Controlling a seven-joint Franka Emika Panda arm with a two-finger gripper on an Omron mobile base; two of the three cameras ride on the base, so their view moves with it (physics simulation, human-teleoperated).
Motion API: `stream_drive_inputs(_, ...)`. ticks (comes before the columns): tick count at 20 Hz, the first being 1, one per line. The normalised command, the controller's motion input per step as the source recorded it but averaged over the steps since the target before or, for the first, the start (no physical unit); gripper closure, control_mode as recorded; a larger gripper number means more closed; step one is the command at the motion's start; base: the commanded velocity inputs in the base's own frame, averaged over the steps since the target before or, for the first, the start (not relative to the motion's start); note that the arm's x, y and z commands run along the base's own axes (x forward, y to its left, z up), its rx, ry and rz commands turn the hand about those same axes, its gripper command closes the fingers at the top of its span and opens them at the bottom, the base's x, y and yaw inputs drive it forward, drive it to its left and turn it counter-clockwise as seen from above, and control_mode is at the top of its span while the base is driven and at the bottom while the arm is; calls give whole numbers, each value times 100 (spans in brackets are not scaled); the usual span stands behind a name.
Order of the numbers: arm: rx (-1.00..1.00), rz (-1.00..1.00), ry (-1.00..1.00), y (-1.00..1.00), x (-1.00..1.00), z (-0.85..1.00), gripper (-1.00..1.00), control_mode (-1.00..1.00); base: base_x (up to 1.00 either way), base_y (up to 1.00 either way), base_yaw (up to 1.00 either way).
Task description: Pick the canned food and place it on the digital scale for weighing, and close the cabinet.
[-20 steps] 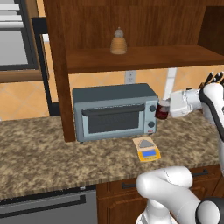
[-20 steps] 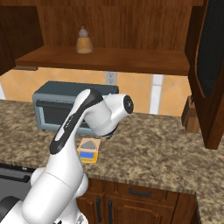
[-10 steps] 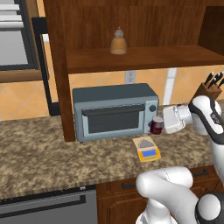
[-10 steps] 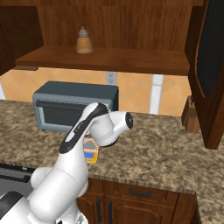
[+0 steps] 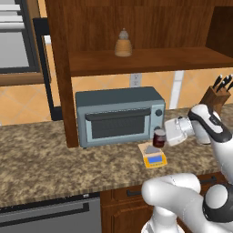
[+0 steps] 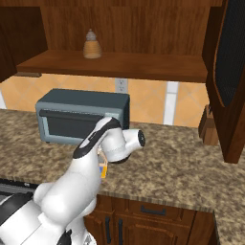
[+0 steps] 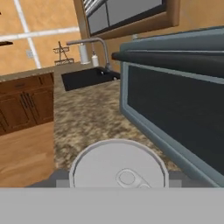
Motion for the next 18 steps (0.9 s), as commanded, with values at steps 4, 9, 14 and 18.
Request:
stream_drive_inputs(4,0,0,0,0,22,-44,100,-100,0,0,0)
stream_drive_inputs(9,0,0,-1,0,34,-40,100,-100,0,0,0)
stream_drive_inputs(14,0,0,0,0,21,-24,100,-100,0,0,0)
stream_drive_inputs(18,0,0,1,0,38,-15,100,-100,0,0,0)
